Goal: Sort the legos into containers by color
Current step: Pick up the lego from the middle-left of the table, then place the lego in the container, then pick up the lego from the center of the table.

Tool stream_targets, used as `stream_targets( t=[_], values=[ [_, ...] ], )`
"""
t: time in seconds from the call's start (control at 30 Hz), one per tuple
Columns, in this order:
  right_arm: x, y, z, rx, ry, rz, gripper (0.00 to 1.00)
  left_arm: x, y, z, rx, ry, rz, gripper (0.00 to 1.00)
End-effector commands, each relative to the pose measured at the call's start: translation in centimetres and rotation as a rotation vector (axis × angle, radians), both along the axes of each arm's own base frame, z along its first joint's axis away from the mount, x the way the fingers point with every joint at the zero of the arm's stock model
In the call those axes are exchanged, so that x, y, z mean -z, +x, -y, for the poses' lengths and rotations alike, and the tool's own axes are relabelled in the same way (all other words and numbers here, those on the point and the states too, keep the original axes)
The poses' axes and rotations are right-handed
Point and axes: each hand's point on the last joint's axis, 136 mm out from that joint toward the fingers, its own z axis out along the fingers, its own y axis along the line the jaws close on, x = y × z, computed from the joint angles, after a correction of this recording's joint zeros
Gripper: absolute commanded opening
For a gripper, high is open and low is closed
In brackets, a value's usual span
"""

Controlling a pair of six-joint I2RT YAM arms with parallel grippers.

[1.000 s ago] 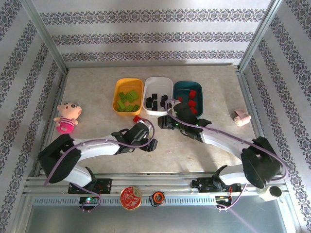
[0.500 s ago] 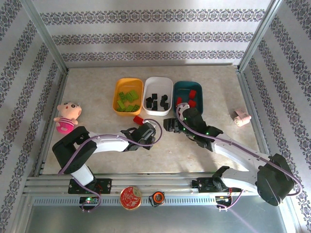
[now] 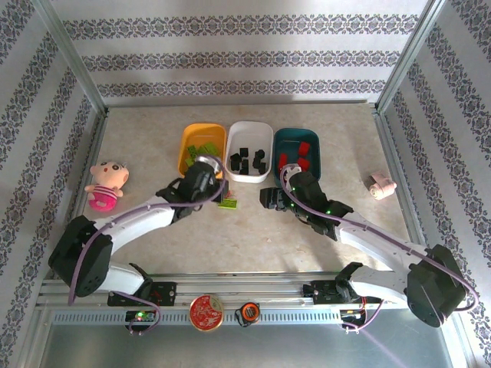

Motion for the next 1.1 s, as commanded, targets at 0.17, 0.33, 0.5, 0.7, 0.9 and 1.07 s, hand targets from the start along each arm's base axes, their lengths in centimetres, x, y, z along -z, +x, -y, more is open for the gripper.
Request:
stream_targets(
  t=[0.17,0.33,0.5,0.7,0.9,1.07],
  values=[
    [1.4,-0.7,0.1,-0.004,-0.005,-0.036,0.77,0.2,8.9,-3.1,-0.151,-0.065,-0.001,0.29],
    [1.9,-1.4,-1.2,-0.088,-0.010,-0.050,0.81,1.4,11.0,-3.6,-0.176,-0.098,-0.044,0.63],
    [2.6,-2.0,-3.3,-0.201,-0.020,-0.073,0.81,-1.6,10.4,-3.4,-0.158,-0.146,-0.002,0.72],
    [4.7,-2.0,-8.2,-0.383,-0.128,-0.098,0.80,-4.8,5.0,-3.8,-0.143,-0.277,0.051,0.76],
    [7.8,0.8,-11.2,-0.432,-0.253,-0.113,0.79,-4.0,-2.3,-6.5,-0.182,-0.332,0.052,0.79],
    [9.5,2.4,-13.0,-0.483,-0.313,-0.129,0.80,-2.9,-7.2,-8.1,-0.187,-0.361,0.026,0.79]
  ],
)
